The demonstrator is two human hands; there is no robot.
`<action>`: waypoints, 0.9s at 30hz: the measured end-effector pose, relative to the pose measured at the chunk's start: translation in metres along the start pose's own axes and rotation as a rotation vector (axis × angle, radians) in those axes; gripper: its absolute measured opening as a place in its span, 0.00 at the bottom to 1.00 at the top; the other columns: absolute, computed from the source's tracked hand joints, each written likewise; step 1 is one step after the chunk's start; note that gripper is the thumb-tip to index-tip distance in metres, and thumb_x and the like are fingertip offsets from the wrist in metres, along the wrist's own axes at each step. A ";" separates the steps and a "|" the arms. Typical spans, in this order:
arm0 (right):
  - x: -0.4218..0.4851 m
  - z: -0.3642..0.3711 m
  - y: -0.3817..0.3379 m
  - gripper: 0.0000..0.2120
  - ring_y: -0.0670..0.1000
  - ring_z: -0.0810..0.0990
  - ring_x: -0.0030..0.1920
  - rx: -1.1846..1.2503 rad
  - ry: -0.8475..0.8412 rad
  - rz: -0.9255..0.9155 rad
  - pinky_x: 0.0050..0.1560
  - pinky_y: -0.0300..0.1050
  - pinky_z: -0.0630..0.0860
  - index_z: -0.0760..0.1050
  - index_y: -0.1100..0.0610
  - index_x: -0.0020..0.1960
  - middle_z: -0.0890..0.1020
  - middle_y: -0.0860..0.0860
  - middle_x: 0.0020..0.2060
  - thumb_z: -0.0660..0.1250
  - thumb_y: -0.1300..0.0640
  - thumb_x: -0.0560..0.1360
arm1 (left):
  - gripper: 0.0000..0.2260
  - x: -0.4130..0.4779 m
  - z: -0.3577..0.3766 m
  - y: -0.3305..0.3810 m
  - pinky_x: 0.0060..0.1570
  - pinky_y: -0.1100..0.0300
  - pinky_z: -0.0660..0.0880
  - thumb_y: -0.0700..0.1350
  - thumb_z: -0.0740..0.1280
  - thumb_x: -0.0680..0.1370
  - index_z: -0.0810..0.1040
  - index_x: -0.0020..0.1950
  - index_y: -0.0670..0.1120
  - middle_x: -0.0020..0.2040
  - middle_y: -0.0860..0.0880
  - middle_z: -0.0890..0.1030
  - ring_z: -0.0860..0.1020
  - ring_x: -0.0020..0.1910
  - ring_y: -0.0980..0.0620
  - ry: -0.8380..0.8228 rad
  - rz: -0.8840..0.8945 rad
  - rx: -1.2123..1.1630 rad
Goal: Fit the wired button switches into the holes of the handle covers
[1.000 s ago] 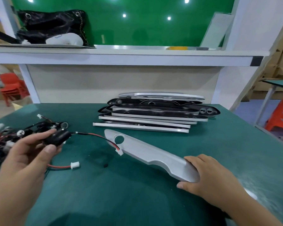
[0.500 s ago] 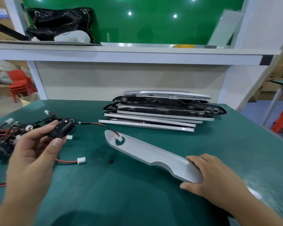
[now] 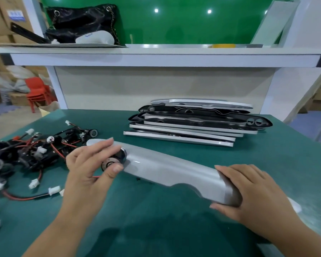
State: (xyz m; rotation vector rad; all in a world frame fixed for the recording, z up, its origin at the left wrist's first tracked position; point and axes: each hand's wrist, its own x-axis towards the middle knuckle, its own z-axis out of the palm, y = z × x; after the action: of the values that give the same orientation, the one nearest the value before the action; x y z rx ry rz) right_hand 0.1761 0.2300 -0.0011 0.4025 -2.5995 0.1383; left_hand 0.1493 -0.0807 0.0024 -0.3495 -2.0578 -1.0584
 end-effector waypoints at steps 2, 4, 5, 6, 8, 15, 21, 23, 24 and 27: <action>-0.001 0.002 -0.003 0.35 0.50 0.75 0.46 -0.003 0.024 -0.037 0.50 0.44 0.67 0.79 0.55 0.57 0.80 0.48 0.46 0.62 0.31 0.61 | 0.15 0.000 0.000 0.001 0.64 0.69 0.62 0.55 0.72 0.71 0.75 0.53 0.71 0.64 0.74 0.66 0.64 0.65 0.60 0.086 -0.085 -0.020; -0.002 0.003 -0.007 0.36 0.49 0.73 0.47 -0.002 0.037 -0.063 0.50 0.43 0.67 0.80 0.55 0.57 0.81 0.49 0.46 0.63 0.31 0.61 | 0.24 0.003 -0.003 0.002 0.58 0.78 0.61 0.54 0.72 0.68 0.68 0.56 0.77 0.66 0.70 0.62 0.63 0.64 0.70 0.202 -0.194 -0.078; -0.002 0.003 -0.009 0.36 0.48 0.73 0.47 0.005 0.034 -0.060 0.50 0.43 0.66 0.80 0.55 0.57 0.81 0.49 0.46 0.63 0.30 0.61 | 0.28 0.006 -0.004 0.001 0.58 0.76 0.63 0.52 0.72 0.68 0.65 0.57 0.78 0.66 0.66 0.63 0.65 0.62 0.72 0.226 -0.281 -0.178; -0.001 0.002 -0.010 0.36 0.48 0.73 0.47 0.018 0.017 -0.044 0.50 0.43 0.66 0.80 0.55 0.57 0.81 0.48 0.46 0.62 0.30 0.60 | 0.31 0.007 -0.004 -0.001 0.61 0.70 0.66 0.49 0.74 0.68 0.64 0.59 0.75 0.65 0.62 0.67 0.68 0.61 0.71 0.226 -0.372 -0.342; -0.001 0.001 -0.010 0.37 0.49 0.77 0.46 0.051 -0.034 -0.011 0.50 0.41 0.67 0.80 0.53 0.57 0.81 0.46 0.46 0.62 0.29 0.60 | 0.27 0.009 -0.005 -0.005 0.59 0.57 0.75 0.45 0.72 0.68 0.68 0.62 0.65 0.57 0.54 0.80 0.78 0.58 0.57 0.178 -0.515 -0.724; 0.000 0.004 -0.001 0.41 0.34 0.63 0.56 0.284 -0.382 0.065 0.56 0.32 0.60 0.54 0.29 0.62 0.60 0.24 0.54 0.50 0.15 0.52 | 0.22 0.008 0.000 -0.002 0.51 0.54 0.80 0.34 0.64 0.73 0.70 0.62 0.54 0.48 0.46 0.85 0.82 0.53 0.48 -0.024 -0.603 -0.926; 0.024 0.011 -0.055 0.31 0.38 0.68 0.57 0.362 -0.069 -0.013 0.52 0.29 0.62 0.71 0.44 0.66 0.70 0.34 0.55 0.56 0.29 0.69 | 0.22 0.008 0.008 0.005 0.52 0.54 0.80 0.30 0.60 0.78 0.69 0.62 0.55 0.49 0.47 0.85 0.82 0.55 0.47 -0.009 -0.610 -0.928; 0.036 0.009 -0.079 0.26 0.40 0.69 0.58 0.435 -0.020 -0.088 0.55 0.28 0.62 0.71 0.46 0.67 0.75 0.38 0.57 0.59 0.36 0.74 | 0.22 0.006 0.007 0.006 0.52 0.55 0.80 0.31 0.62 0.77 0.69 0.63 0.55 0.50 0.46 0.85 0.81 0.56 0.47 -0.022 -0.597 -0.931; 0.044 0.008 -0.091 0.23 0.42 0.70 0.59 0.467 -0.012 -0.128 0.58 0.28 0.61 0.70 0.47 0.68 0.75 0.41 0.60 0.61 0.41 0.76 | 0.22 0.004 0.007 0.006 0.52 0.55 0.80 0.33 0.65 0.76 0.69 0.63 0.56 0.51 0.46 0.84 0.81 0.56 0.47 -0.035 -0.583 -0.926; 0.067 0.000 -0.120 0.22 0.47 0.68 0.64 0.507 -0.098 -0.255 0.66 0.37 0.62 0.65 0.45 0.72 0.70 0.40 0.67 0.62 0.50 0.78 | 0.24 0.000 0.008 0.008 0.54 0.55 0.78 0.40 0.67 0.71 0.68 0.63 0.57 0.52 0.48 0.84 0.82 0.52 0.50 -0.098 -0.540 -0.912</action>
State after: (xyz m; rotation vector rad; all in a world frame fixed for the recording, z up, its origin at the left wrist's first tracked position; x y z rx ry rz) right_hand 0.1572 0.0983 0.0351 0.9331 -2.5560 0.7090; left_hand 0.1496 -0.0694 0.0035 -0.2878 -1.6556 -2.3370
